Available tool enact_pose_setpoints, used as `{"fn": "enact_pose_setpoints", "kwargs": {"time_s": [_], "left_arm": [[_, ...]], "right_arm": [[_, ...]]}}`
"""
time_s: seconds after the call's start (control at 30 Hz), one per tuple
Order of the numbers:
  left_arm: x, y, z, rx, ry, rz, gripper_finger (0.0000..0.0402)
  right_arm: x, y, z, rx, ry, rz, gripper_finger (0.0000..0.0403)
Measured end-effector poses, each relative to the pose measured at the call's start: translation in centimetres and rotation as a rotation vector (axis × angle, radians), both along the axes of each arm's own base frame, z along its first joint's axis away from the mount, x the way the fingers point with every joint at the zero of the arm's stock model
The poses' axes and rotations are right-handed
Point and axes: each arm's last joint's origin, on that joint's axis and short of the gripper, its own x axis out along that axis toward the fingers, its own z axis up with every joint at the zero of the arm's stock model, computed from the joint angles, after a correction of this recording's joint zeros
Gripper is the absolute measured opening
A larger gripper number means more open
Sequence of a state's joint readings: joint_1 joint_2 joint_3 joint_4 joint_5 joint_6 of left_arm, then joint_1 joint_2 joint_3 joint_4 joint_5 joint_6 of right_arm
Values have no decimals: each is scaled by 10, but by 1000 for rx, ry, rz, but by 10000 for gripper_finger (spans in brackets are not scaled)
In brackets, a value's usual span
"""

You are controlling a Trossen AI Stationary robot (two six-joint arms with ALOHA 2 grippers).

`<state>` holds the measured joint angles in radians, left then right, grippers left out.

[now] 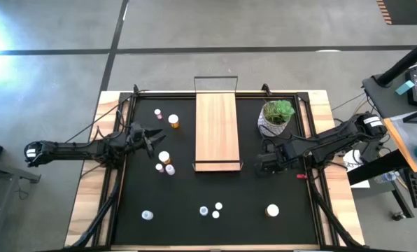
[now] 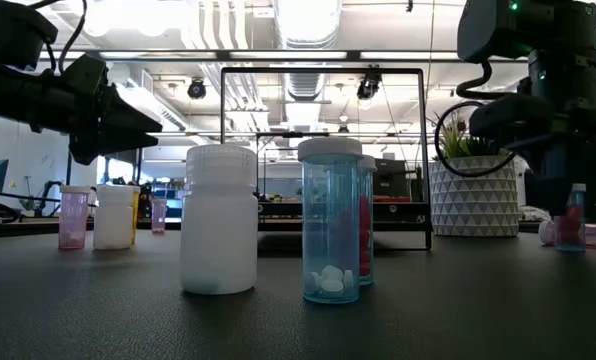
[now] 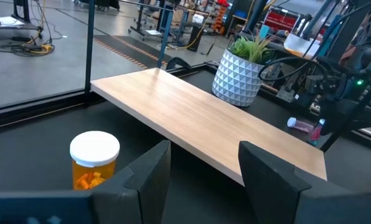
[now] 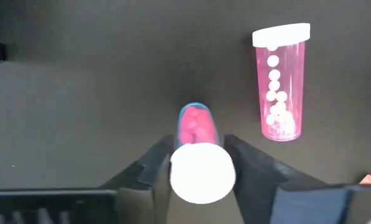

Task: Pick and place medicine bottles onto shelf by color
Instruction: Put the top blue pill bottle on the shelf

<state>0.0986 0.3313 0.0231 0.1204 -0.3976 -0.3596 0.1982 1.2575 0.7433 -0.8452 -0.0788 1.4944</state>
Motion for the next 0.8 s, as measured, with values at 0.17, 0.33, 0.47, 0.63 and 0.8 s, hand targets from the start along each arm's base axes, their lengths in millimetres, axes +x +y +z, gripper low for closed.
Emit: {"fn": "enact_pose_setpoints", "kwargs": {"time_s": [0.17,0.33,0.47,0.63,0.8], "left_arm": [[0,0,0,0,0,0,173],[0,0,0,0,0,0,173],[0,0,0,0,0,0,173],[0,0,0,0,0,0,173],[0,0,0,0,0,0,173]], "right_arm": [[2,0,5,0,-2,2,94],[5,-6,17,-4,19,-30,106],[11,-17,35,-8,32,-82,111],[22,-37,65,-66,-13,-127,96],[32,-58,90,-116,-85,-150,101]]}}
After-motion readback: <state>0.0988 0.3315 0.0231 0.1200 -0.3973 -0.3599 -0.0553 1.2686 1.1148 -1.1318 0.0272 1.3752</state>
